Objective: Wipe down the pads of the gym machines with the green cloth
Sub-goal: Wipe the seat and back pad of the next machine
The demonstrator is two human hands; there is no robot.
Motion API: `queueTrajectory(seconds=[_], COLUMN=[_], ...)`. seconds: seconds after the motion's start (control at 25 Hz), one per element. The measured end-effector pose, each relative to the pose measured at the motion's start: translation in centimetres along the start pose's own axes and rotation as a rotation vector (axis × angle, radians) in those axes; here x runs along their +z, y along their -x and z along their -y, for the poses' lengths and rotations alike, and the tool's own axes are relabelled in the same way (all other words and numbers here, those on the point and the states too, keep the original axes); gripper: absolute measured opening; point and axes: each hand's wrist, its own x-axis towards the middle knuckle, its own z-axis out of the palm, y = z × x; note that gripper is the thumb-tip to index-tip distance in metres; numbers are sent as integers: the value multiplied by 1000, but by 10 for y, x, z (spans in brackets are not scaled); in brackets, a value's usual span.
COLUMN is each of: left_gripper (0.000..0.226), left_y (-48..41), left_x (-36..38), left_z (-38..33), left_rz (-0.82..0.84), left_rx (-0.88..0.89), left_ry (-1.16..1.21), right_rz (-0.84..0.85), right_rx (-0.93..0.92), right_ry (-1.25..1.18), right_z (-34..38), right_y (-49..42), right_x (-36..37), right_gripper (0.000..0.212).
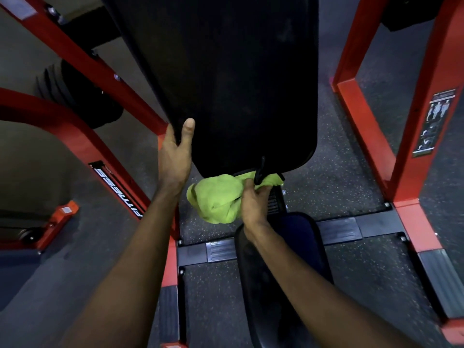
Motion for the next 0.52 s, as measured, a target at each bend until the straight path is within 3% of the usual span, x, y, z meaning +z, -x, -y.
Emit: queueTrajectory(seconds=[0.2,0.32,0.52], left_gripper=[74,61,57], left_y=[0,3,8], left_x=[3,3,1], left_z=[1,-2,-8], left_rz=[25,44,53], left_rx=[15,22,1], left_ry=[79,91,133], right_rz=[101,171,254], right_rx=[101,146,39], right_ry=[48,112,481], right_z=[-5,-6,4], right_y=[15,22,25], right_x=[3,11,-10], right_gripper=[35,20,50])
